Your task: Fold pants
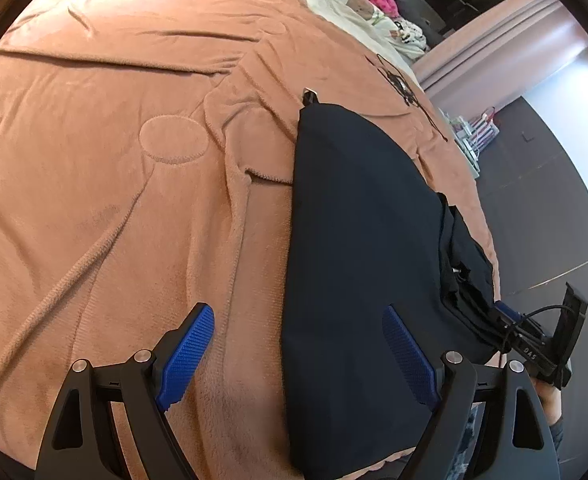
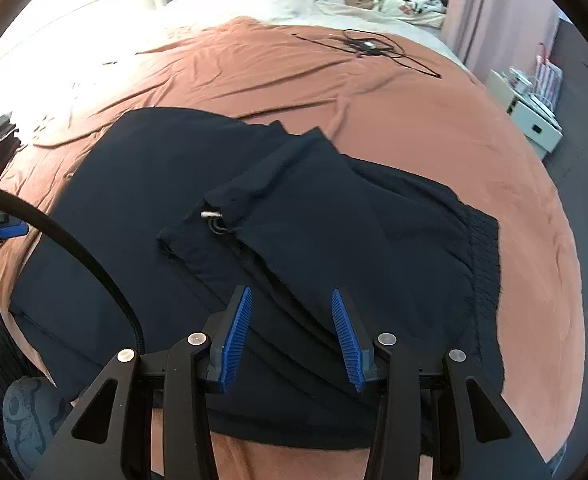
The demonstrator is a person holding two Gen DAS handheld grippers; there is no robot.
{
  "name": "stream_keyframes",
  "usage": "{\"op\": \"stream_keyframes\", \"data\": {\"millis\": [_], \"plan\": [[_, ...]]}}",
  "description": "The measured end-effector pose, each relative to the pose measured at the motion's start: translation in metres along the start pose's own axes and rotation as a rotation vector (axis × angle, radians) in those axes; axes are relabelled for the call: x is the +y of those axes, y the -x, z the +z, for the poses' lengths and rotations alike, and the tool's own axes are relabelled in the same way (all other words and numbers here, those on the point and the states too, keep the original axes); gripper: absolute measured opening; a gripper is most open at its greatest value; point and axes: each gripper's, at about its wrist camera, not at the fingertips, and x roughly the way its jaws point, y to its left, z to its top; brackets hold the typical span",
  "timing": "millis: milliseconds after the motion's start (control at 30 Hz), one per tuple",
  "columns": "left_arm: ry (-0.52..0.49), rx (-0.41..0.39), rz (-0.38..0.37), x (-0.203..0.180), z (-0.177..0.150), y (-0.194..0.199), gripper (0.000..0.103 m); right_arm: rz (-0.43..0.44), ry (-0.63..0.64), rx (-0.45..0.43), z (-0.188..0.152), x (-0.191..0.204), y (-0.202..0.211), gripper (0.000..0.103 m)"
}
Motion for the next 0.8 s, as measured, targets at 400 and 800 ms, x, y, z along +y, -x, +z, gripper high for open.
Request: {"op": "stream_keyframes", "data": {"millis": [400, 800], "plan": [[0.026, 0.02, -0.008, 0.004, -0.005, -0.009, 0.088, -0.102, 0.141, 0.127, 0.018, 0.03, -0.052, 0.04], [0.011, 0.028, -0.005, -0.004, -0.004, -0.018, 0.088, -0.207, 0.243, 0.105, 0.021, 0.044, -0.039, 0.003]]}}
